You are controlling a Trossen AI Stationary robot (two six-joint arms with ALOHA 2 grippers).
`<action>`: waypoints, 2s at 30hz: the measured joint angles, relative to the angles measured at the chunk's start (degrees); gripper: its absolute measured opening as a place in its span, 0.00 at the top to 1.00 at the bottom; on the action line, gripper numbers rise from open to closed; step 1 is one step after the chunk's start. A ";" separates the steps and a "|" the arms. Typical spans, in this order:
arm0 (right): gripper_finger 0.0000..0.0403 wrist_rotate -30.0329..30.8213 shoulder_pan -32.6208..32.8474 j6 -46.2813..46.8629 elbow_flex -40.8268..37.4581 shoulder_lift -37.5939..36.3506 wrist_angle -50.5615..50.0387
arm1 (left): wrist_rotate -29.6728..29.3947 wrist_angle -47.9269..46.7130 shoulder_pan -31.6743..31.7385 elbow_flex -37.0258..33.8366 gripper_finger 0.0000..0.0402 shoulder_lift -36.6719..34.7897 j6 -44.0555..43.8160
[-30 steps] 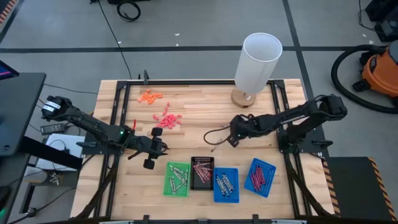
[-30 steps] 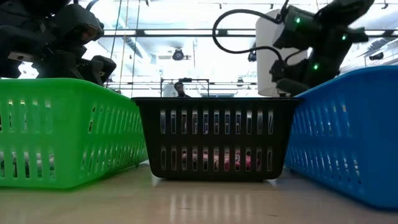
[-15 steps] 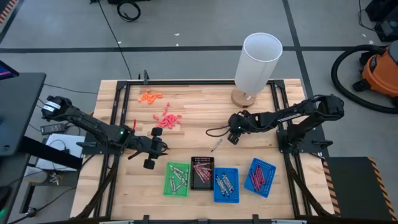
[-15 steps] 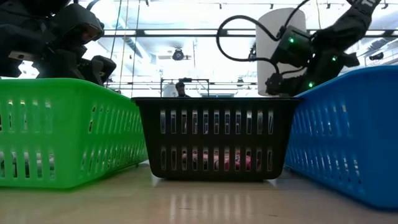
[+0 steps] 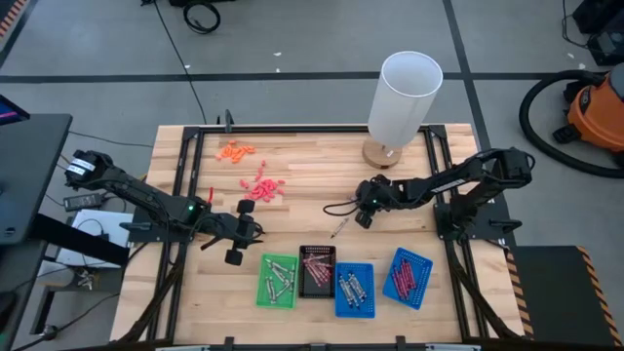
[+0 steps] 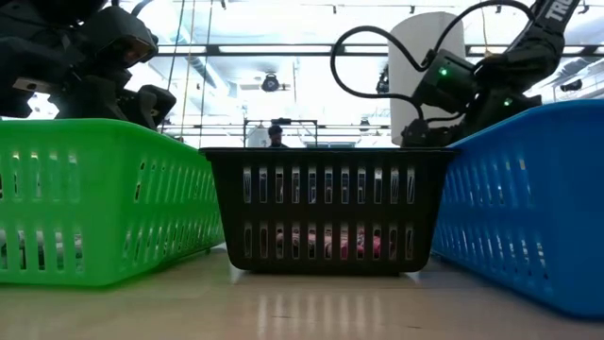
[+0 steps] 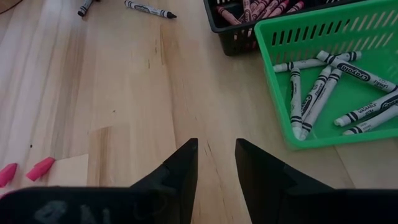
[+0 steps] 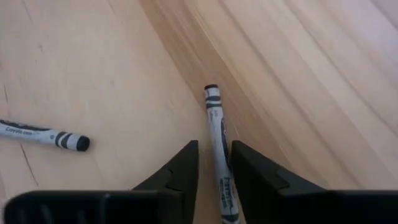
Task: Sort crayons
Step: Put the black crayon into the left blue bin
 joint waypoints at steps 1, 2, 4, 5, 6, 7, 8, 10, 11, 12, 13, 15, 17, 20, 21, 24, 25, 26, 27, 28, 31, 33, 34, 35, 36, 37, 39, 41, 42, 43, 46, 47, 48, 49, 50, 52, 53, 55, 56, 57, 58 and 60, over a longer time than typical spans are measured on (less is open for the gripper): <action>0.76 0.01 0.01 0.00 0.00 0.03 0.00 | 0.00 0.00 0.01 0.00 0.71 0.00 0.00; 0.79 -0.01 0.01 0.00 0.00 0.05 0.00 | -0.01 -0.02 0.01 0.00 0.71 0.00 0.00; 0.85 -0.01 0.01 0.05 0.00 -0.18 -0.18 | -0.01 0.00 0.01 0.00 0.71 0.02 0.00; 0.88 -0.01 0.01 0.32 0.00 -0.27 -0.37 | -0.01 -0.02 -0.01 0.00 0.71 0.00 0.00; 0.90 -0.03 0.01 0.54 -0.02 -0.47 -0.50 | -0.01 -0.02 0.01 0.00 0.71 0.00 0.00; 0.93 -0.12 0.01 0.74 -0.02 -0.74 -0.52 | -0.01 -0.02 0.00 0.00 0.71 0.00 0.00; 0.95 -0.31 0.00 0.83 -0.03 -0.96 -0.56 | -0.01 -0.02 0.01 0.00 0.71 0.00 0.00; 0.96 -1.00 -0.01 1.30 -0.13 -1.59 -0.95 | -0.01 -0.02 -0.01 0.00 0.71 0.00 0.00; 0.96 -1.34 -0.04 2.02 -0.14 -1.92 -1.28 | -0.01 -0.02 0.01 0.00 0.71 0.00 0.00; 0.96 -1.50 -0.05 2.65 -0.18 -2.22 -1.57 | -0.01 -0.02 0.01 0.00 0.71 0.00 0.00; 0.96 -1.81 -0.03 3.17 -0.24 -2.55 -1.77 | -0.01 -0.02 0.01 0.00 0.71 0.00 0.02; 0.95 -2.85 -0.01 4.00 -0.35 -3.16 -2.16 | -0.01 -0.02 0.00 0.00 0.71 0.00 0.00; 0.94 -3.50 0.01 4.99 -0.35 -3.56 -2.42 | -0.01 -0.02 0.00 0.00 0.71 0.00 0.02; 0.93 -4.55 0.09 6.47 -0.35 -3.84 -2.64 | -0.01 -0.02 0.01 0.00 0.71 0.00 0.03; 0.93 -5.02 0.10 6.98 -0.35 -3.85 -2.61 | -0.01 -0.02 0.01 0.00 0.71 0.00 0.04; 0.94 -7.03 0.46 8.39 -0.35 -3.89 -2.09 | -0.01 -0.02 0.01 0.00 0.71 0.00 0.04; 0.94 -7.82 0.76 8.74 -0.35 -3.89 -1.79 | -0.01 -0.02 -0.01 0.00 0.71 0.00 0.04; 0.93 -8.57 1.11 9.05 -0.35 -3.89 -1.39 | -0.01 -0.02 -0.01 0.00 0.71 0.00 0.04; 0.93 -9.25 1.51 9.46 -0.34 -3.90 -0.94 | -0.01 -0.02 -0.01 0.00 0.71 0.00 0.04; 0.93 -9.52 1.98 9.97 -0.31 -3.91 -0.60 | -0.01 -0.02 0.01 0.00 0.71 0.00 0.04; 0.93 -9.58 3.59 10.58 0.49 -3.91 -0.70 | -0.01 -0.02 -0.01 0.00 0.71 0.00 0.04; 0.93 -9.45 4.62 10.58 1.57 -3.93 -0.48 | -0.01 -0.02 0.01 0.00 0.71 0.00 0.04; 0.93 -9.43 5.12 10.58 2.17 -3.95 -0.48 | -0.01 -0.02 0.01 0.00 0.71 0.00 0.04; 0.93 -9.43 5.60 10.58 2.83 -3.95 -0.54 | -0.01 -0.02 0.00 0.00 0.71 0.00 0.04; 0.93 -9.43 6.11 10.58 3.49 -3.95 -0.57 | -0.01 -0.02 -0.01 0.00 0.71 0.00 0.04; 0.93 -9.45 6.65 10.58 4.20 -3.95 -0.53 | -0.01 -0.02 0.01 0.00 0.71 0.00 0.04; 0.92 -10.31 7.90 10.59 5.68 -3.95 -0.43 | -0.01 -0.02 0.00 0.00 0.71 0.00 0.04; 0.92 -11.36 9.51 11.07 7.08 -3.97 -0.33 | -0.01 -0.02 0.00 0.00 0.71 0.00 0.04; 0.92 -11.77 10.33 11.52 7.76 -3.97 -0.33 | -0.01 -0.02 0.01 0.00 0.71 0.00 0.04; 0.92 -12.10 11.32 12.16 8.47 -3.97 -0.28 | -0.01 -0.02 0.01 0.00 0.71 0.00 0.04; 0.92 -12.09 14.44 14.87 10.21 -4.00 -0.23 | -0.01 -0.02 0.01 0.00 0.71 0.00 0.00; 0.92 -12.05 15.44 16.21 10.64 -4.00 -0.23 | -0.01 -0.02 0.01 0.00 0.71 0.00 -0.16; 0.92 -12.05 16.49 17.86 11.03 -4.00 -0.24 | -0.01 -0.02 0.00 0.00 0.71 0.02 -0.28; 0.92 -12.05 17.56 19.58 11.39 -4.00 -0.26 | -0.01 -0.02 0.01 0.00 0.71 0.02 -0.37; 0.92 -12.03 18.63 21.21 11.71 -4.00 -0.24 | -0.01 -0.02 0.01 0.00 0.71 0.00 -0.39; 0.92 -11.81 21.03 24.45 12.17 -4.00 -0.25 | -0.01 -0.02 -0.01 0.00 0.71 0.00 -0.42; 0.92 -11.34 22.30 26.06 12.28 -4.00 -0.25 | -0.01 -0.02 0.00 0.00 0.71 0.00 -0.42; 0.92 -10.07 24.88 29.49 12.33 -4.00 -0.27 | -0.01 -0.02 -0.01 0.00 0.71 0.00 -0.43; 0.92 -9.44 26.09 31.43 12.34 -4.00 -0.31 | -0.01 -0.02 0.00 0.00 0.71 0.00 -0.44; 0.92 -8.74 27.27 33.34 12.33 -4.00 -0.33 | -0.01 -0.02 0.00 0.00 0.71 0.00 -0.44; 0.92 -8.00 28.49 35.13 12.33 -4.00 -0.35 | -0.01 -0.02 -0.01 0.00 0.71 0.00 -0.44; 0.92 -5.98 30.78 38.33 12.33 -4.00 -0.35 | -0.01 -0.02 0.01 0.00 0.71 0.00 -0.44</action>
